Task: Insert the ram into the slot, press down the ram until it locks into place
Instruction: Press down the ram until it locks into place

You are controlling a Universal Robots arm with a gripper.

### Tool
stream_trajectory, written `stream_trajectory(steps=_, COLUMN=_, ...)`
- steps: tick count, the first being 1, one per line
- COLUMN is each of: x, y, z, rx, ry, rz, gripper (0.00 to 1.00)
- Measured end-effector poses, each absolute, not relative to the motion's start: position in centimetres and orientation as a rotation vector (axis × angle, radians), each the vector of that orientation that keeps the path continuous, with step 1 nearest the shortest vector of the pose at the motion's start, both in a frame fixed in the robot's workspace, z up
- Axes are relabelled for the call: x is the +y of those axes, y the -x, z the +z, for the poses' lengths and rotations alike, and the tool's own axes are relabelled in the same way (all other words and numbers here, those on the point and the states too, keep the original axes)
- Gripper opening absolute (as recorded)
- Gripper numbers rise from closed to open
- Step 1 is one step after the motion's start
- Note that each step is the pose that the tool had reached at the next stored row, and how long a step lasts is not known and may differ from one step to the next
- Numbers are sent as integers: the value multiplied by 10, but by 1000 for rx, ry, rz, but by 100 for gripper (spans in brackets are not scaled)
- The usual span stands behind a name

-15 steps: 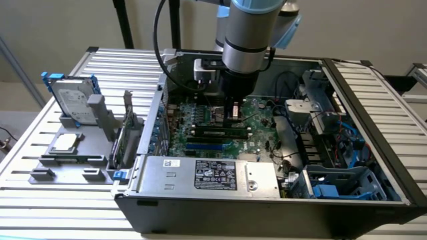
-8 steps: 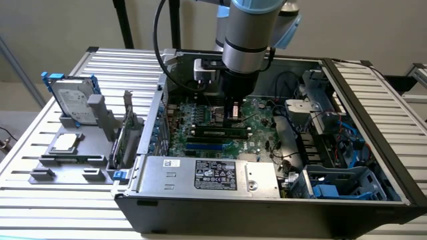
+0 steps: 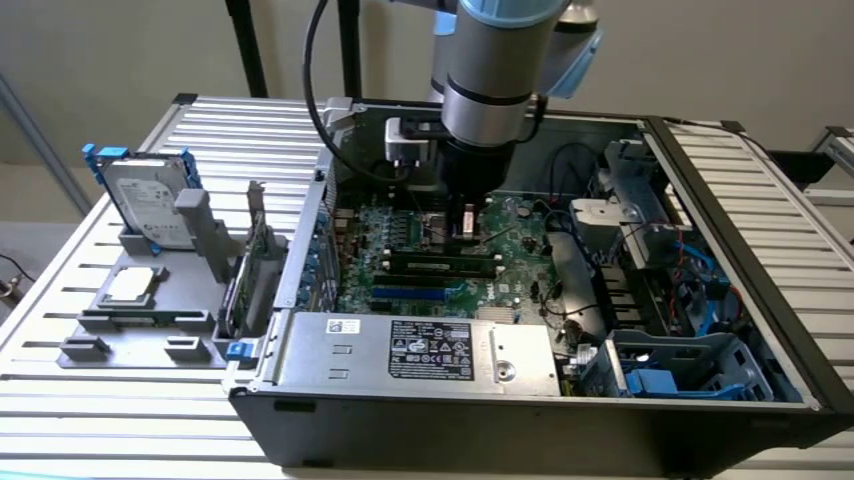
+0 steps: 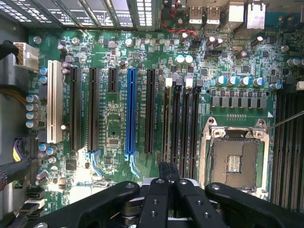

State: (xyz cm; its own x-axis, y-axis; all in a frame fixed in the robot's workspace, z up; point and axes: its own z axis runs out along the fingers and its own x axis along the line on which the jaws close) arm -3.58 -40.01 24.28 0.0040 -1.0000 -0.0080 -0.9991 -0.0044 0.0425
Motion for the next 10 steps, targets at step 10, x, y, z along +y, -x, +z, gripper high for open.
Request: stream_trajectory(steps=10, x=-397, y=39, z=238, rx=-2202, ry=-2211, rz=-50, gripper=11)
